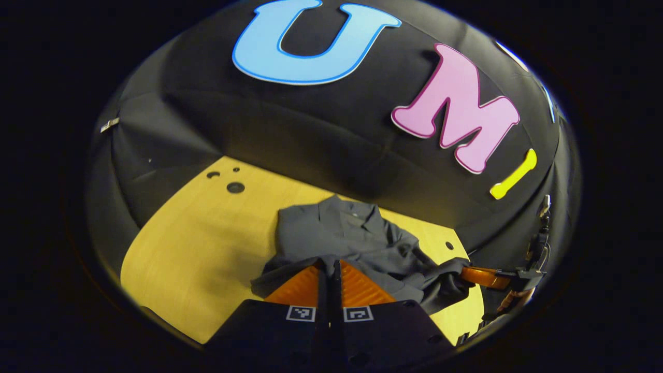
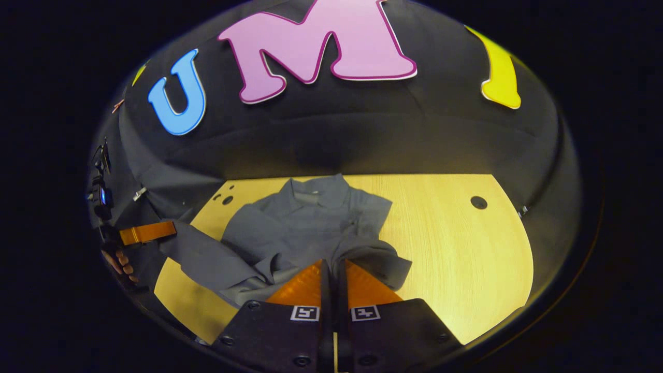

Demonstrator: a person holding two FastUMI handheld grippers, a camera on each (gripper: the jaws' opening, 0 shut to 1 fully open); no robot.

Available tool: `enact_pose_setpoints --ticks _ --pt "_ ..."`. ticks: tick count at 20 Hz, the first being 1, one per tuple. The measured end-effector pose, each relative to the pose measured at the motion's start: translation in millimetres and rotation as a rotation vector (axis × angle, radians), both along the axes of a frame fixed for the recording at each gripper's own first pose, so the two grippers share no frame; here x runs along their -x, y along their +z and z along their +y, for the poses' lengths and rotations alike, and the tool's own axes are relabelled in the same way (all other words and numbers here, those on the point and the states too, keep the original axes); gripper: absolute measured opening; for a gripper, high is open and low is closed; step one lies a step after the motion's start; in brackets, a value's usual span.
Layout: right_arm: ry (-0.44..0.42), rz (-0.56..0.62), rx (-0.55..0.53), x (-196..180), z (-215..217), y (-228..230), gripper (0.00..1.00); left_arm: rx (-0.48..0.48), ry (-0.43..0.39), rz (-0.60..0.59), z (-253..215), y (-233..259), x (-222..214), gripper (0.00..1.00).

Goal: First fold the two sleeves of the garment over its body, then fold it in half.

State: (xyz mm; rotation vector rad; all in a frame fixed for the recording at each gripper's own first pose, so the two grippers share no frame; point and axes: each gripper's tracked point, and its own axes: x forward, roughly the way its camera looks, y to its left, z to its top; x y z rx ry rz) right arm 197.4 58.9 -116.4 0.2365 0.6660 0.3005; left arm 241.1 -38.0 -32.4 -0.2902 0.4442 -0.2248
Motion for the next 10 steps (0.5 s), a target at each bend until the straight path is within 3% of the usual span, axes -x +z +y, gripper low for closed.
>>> enact_pose_setpoints --ticks 10 --pt "-0.098 -0.169 -0.061 -139 24 5 0.07 0.052 0.084 -0.127 6 -10 -145 0.05"
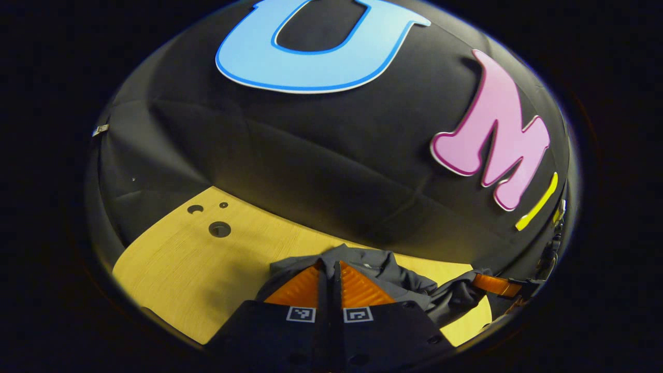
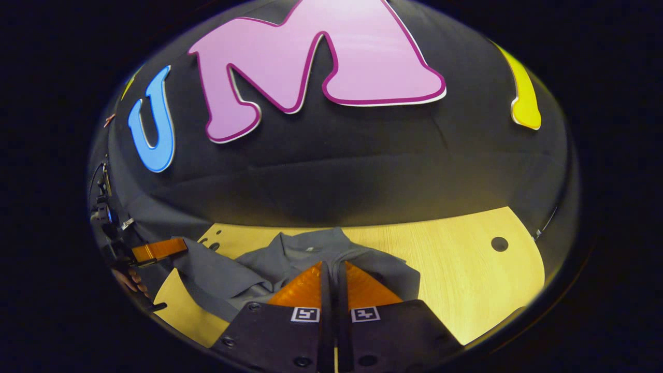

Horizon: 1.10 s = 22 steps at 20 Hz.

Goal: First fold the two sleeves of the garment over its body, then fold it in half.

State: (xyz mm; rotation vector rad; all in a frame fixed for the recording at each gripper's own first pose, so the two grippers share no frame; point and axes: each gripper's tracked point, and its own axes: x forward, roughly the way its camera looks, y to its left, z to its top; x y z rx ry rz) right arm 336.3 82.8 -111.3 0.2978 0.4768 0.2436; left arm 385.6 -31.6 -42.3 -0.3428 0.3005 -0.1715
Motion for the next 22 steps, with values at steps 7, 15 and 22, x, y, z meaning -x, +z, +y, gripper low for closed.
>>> enact_pose_setpoints --ticks 7,15,22 --pt "-0.139 -0.034 -0.044 -66 -7 -37 0.07 0.008 0.035 0.003 3 -52 -73 0.05" --pt "-0.157 -0.04 -0.007 -59 -17 -41 0.71 -0.15 0.046 -0.055 0 -22 -59 0.74" --pt "-0.158 -0.13 0.114 -2 -34 14 0.98 -0.313 0.026 -0.169 -7 49 23 0.96"
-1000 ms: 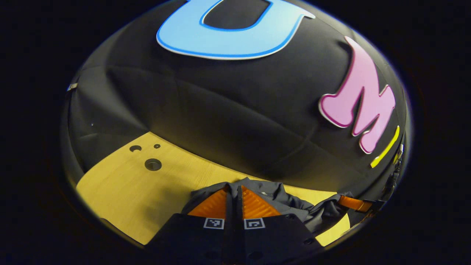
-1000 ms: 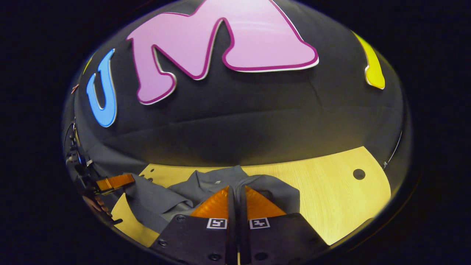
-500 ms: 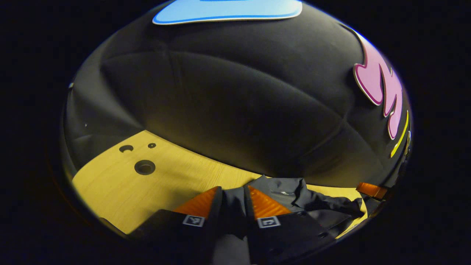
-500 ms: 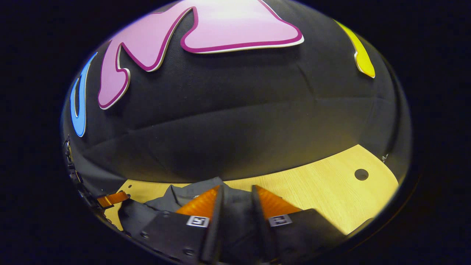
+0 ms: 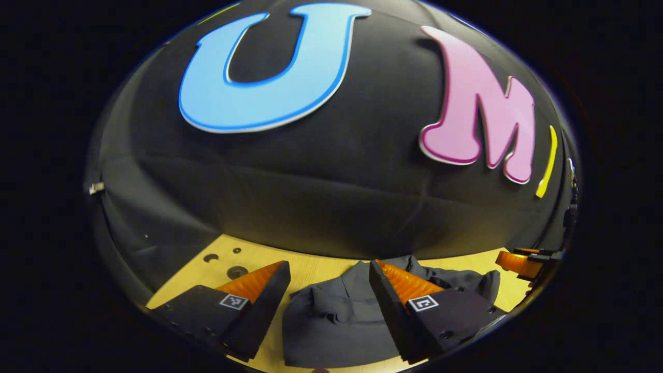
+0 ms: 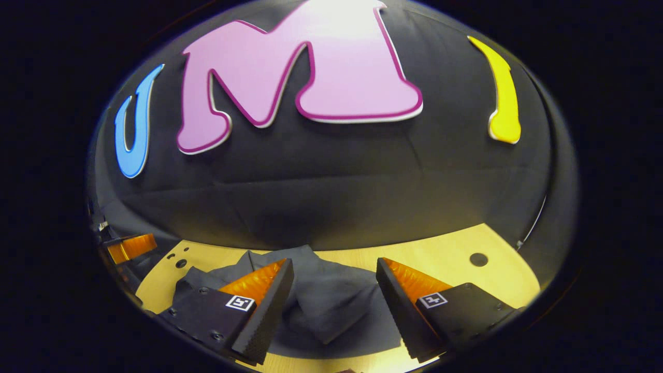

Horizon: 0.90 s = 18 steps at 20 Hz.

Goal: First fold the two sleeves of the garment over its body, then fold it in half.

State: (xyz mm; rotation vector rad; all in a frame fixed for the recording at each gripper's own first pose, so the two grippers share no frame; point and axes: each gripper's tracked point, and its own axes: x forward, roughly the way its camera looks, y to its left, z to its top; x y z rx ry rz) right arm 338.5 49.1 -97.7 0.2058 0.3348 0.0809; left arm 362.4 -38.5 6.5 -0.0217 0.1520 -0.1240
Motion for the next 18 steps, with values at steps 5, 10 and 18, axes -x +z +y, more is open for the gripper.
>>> enact_pose_setpoints --ticks 5,10,18 --pt "-0.019 -0.065 0.085 58 -20 53 0.98 -0.089 0.007 -0.058 -4 30 82 0.96" --pt "-0.041 -0.102 0.101 126 -32 91 0.98 -0.097 -0.048 -0.063 -22 47 159 0.96" --pt "-0.062 -0.051 0.061 233 -40 92 0.98 -0.078 -0.074 -0.169 -12 79 260 0.95"
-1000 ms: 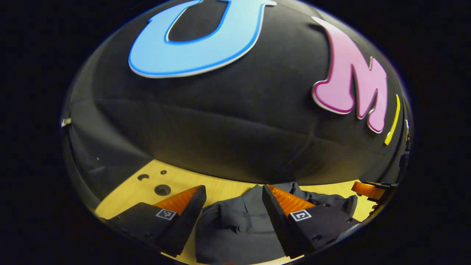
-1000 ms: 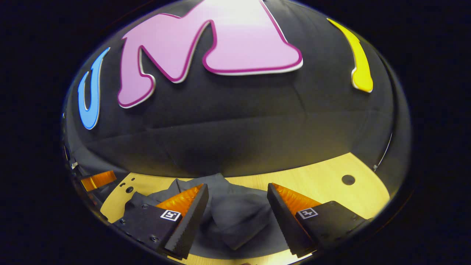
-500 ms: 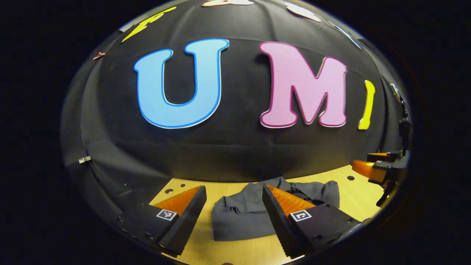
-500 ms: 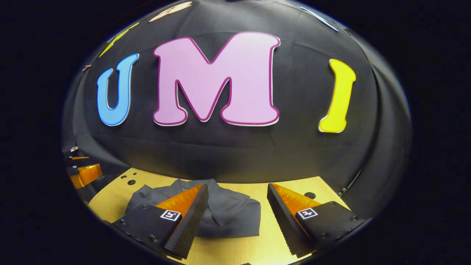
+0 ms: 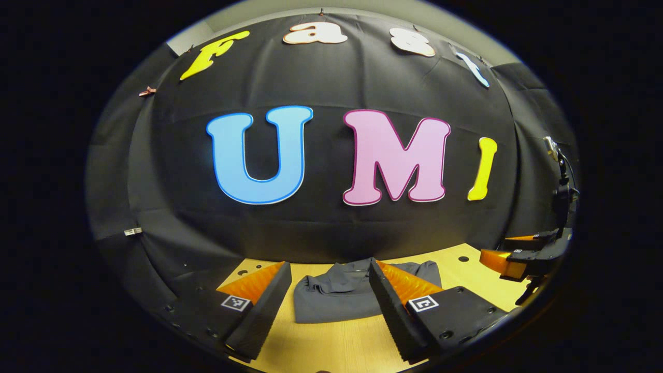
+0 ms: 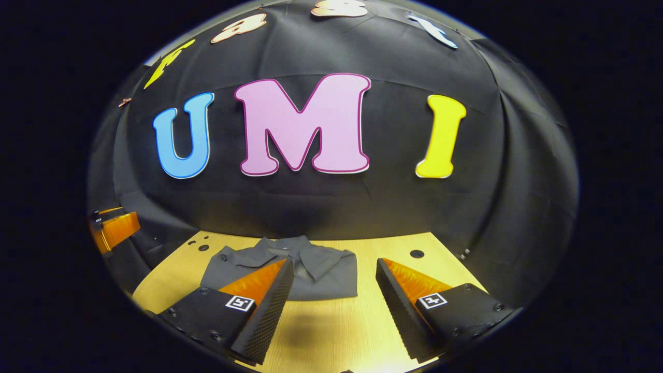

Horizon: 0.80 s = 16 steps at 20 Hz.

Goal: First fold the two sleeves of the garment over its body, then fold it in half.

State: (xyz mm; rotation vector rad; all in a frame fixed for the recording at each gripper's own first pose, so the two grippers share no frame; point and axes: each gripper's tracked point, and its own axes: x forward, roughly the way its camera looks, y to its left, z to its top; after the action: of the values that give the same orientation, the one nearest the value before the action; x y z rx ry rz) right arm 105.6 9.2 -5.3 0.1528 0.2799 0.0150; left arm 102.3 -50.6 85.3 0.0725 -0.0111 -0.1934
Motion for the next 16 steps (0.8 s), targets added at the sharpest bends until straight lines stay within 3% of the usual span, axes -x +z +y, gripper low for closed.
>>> enact_pose_setpoints --ticks 9,16 --pt "0.01 0.06 -0.12 77 4 -15 0.98 0.1 0.099 0.092 43 -76 66 0.96" --pt "0.073 0.12 -0.085 119 21 -41 0.98 0.077 0.14 0.143 46 -126 108 0.96"
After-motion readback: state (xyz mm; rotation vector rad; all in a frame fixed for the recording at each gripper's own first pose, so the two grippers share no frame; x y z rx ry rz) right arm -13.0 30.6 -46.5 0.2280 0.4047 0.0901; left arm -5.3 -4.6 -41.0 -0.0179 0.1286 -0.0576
